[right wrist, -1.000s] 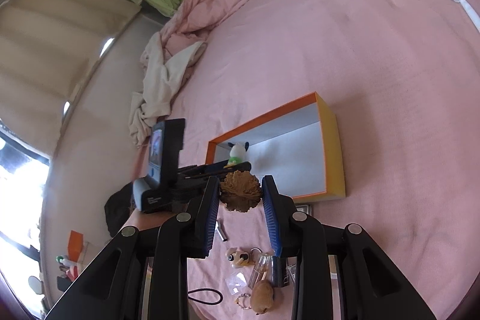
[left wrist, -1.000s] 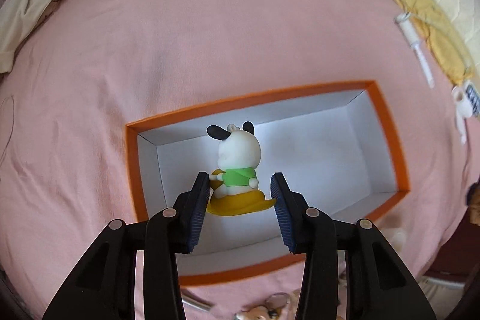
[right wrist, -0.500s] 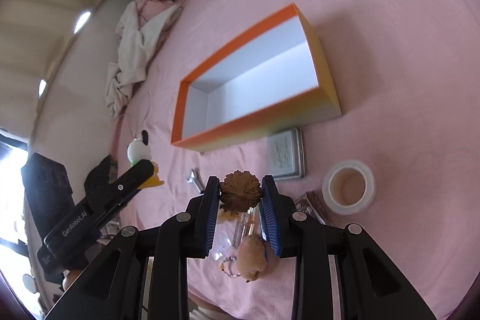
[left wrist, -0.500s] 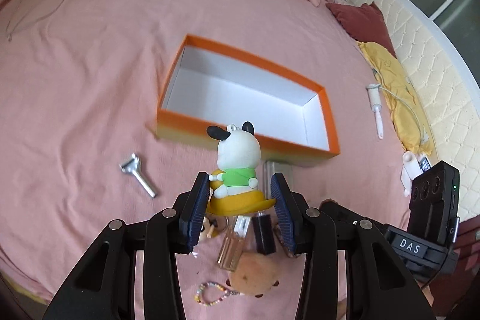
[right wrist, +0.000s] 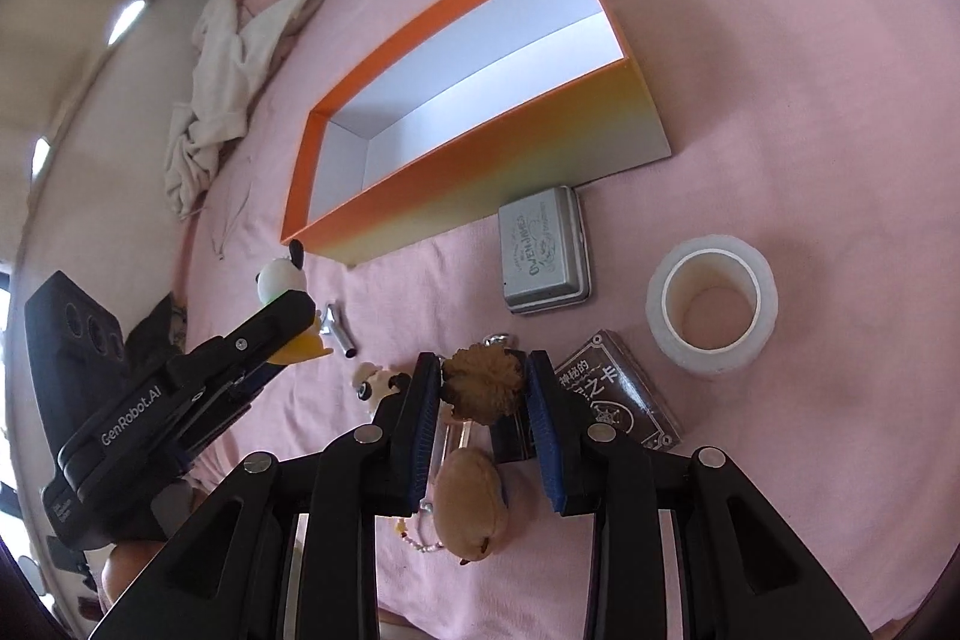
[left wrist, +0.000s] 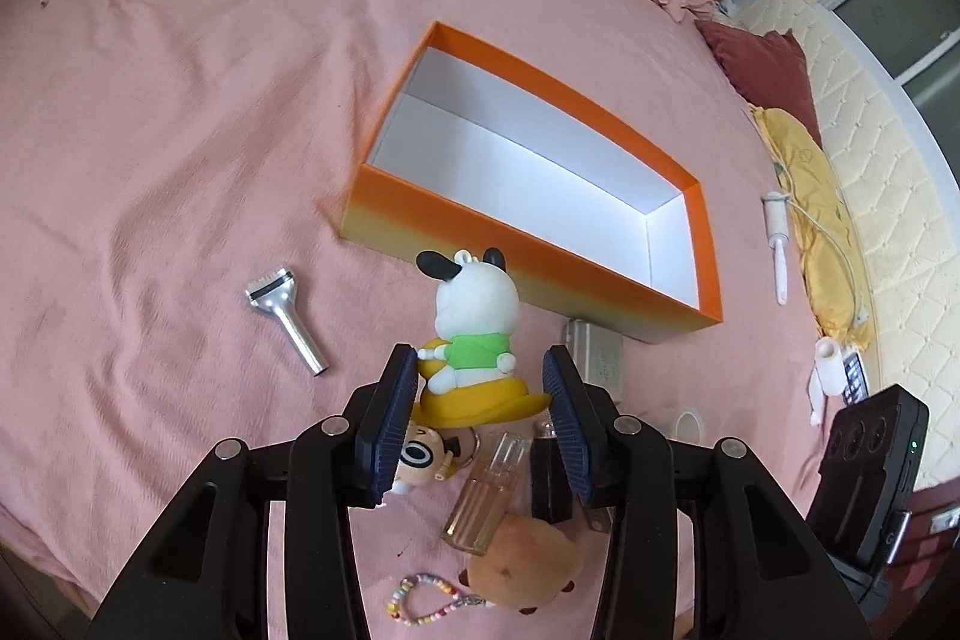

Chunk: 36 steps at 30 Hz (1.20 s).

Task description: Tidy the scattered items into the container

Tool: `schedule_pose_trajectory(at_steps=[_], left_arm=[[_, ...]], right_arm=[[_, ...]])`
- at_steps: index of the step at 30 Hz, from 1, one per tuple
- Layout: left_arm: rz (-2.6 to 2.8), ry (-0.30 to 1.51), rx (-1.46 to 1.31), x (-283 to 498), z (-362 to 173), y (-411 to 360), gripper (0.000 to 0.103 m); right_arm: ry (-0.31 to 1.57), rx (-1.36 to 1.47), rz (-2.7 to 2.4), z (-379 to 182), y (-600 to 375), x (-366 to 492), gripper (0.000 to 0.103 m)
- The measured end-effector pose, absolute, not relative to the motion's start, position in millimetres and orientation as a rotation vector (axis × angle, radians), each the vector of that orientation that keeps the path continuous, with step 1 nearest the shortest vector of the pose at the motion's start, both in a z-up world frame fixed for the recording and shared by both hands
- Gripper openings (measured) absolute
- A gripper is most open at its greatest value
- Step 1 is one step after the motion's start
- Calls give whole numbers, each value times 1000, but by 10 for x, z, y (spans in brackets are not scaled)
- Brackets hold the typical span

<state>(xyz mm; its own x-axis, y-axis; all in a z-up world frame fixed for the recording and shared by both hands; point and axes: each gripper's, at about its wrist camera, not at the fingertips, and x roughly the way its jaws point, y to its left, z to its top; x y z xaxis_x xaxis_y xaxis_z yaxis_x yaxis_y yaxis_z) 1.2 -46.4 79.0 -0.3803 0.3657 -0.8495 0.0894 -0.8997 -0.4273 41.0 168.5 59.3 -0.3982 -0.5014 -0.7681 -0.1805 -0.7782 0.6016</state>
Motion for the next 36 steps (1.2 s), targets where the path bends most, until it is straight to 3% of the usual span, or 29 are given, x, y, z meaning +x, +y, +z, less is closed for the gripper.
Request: schedule_pose_trajectory(at_steps=[9,13,20,22,23,24,29,30,33,36], left_arm=[[2410,-671,-1623,36,830,-538,46],[2472,-622,-1600,119,932,-565,46],[2643,-533,-1500,382,1168,-584,46],[2691,-456,-1474,464,1213,-537,56],[2708,-415,-1453,515,1218,-504,69],[2717,-380,-1422,571,1212,-471,74],[2733,-284,-1395,814,981,-368,75],[2717,-292,-1408,861,901,-362,75],[2648,-346,-1413,999,699,-338,75],[2680,-319,-1358,1147,650,-266,75]], right_arm=[[-938,1553,-2310,690,1719,409,33],[-938,1536,-2354,762,1780,433,45],[-867,1483,-2470,935,1857,512,52],[-799,1465,-2529,1002,1856,550,53],[-751,1458,-2561,1031,1843,571,54],[-689,1449,-2599,1056,1816,596,56],[-395,1385,-2820,948,1630,790,61],[-395,1358,-2845,887,1628,871,62],[-477,1260,-2922,658,1664,1131,81],[-589,1164,-2962,470,1704,1375,81]])
